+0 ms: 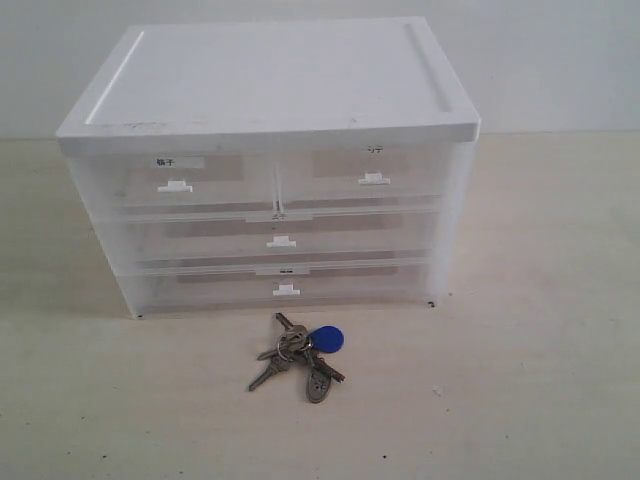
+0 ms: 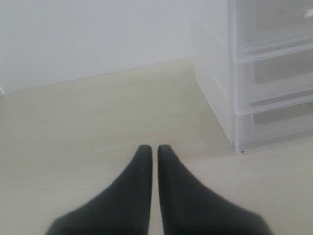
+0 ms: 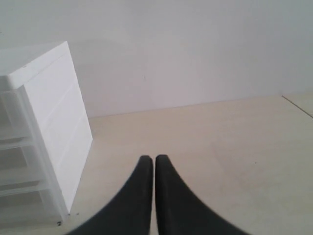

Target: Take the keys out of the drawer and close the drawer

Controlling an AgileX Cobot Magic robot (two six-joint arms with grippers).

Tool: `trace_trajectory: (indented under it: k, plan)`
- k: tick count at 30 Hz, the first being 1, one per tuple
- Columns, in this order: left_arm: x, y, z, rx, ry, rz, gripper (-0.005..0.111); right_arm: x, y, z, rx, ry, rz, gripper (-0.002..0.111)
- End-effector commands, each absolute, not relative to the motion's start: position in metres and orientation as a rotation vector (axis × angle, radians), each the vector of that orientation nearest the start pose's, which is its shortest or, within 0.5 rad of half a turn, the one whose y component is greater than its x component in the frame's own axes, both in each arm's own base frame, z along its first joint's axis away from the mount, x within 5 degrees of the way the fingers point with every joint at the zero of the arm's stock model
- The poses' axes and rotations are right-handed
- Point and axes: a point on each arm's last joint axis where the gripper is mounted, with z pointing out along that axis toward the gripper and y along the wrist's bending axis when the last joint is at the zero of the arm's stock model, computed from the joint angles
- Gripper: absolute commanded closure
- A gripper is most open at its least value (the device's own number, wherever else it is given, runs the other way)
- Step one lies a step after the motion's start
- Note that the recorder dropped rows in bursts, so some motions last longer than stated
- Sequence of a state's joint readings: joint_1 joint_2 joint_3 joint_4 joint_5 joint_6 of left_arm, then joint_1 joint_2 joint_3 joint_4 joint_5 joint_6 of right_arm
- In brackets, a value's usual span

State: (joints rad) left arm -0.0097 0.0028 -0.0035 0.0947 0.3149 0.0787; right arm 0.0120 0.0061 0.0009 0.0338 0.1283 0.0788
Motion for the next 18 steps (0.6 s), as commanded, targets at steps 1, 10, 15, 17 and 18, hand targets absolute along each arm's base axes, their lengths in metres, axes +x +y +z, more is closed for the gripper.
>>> trace_trajectory:
  k: [1,10,15,17,18]
  plan:
    - [0.054,0.002,0.185,0.128,1.794,0.138,0.102,0.056,0.001,0.200,0.072,1.624,0.088,0.108]
    - [0.054,0.002,0.185,0.128,1.794,0.138,0.102,0.056,0.001,0.194,0.052,1.696,0.060,0.108]
    - [0.054,0.002,0.185,0.128,1.794,0.138,0.102,0.054,0.000,0.182,0.006,1.825,0.008,0.108]
    - [0.054,0.002,0.185,0.128,1.794,0.138,0.102,0.053,0.000,0.182,-0.013,1.829,-0.007,0.108]
    - [0.054,0.002,0.185,0.128,1.794,0.138,0.102,0.053,0.000,0.182,-0.026,1.828,-0.016,0.108]
